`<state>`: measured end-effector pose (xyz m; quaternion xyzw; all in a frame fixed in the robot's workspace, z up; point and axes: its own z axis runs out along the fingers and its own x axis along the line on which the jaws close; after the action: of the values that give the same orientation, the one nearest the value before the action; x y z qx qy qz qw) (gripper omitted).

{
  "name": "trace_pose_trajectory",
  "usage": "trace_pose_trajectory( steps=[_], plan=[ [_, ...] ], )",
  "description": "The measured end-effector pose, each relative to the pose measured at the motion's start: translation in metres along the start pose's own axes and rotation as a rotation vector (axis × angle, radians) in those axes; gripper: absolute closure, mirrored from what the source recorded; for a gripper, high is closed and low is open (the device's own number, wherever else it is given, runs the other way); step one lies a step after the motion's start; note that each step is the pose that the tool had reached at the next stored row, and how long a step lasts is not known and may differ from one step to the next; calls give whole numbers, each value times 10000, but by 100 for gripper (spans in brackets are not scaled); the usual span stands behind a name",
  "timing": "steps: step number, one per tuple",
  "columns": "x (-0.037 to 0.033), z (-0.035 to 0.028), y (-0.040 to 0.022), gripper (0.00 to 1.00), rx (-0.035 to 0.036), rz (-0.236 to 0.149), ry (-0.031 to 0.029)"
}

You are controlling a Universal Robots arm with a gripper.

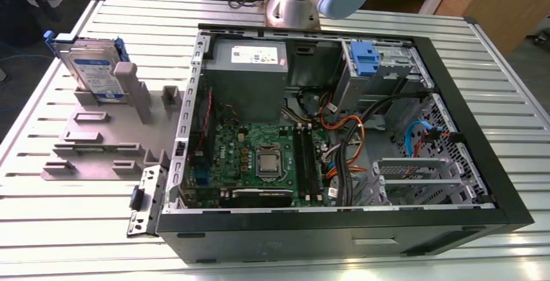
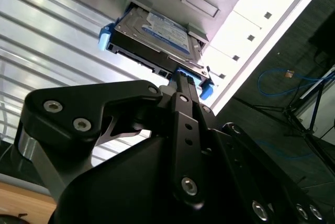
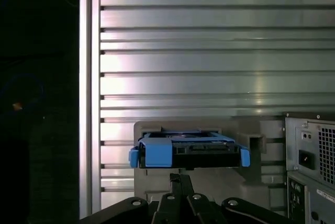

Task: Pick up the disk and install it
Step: 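Reach for the disk, then pick up the disk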

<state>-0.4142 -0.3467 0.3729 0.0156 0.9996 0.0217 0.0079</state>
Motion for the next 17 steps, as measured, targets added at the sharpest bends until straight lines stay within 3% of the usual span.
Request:
trace_pose_trajectory(
  steps=[7, 17],
  plan=[
    [104, 15, 24, 89, 0, -43, 3],
    [121, 16, 23, 89, 0, -57, 4]
  ],
)
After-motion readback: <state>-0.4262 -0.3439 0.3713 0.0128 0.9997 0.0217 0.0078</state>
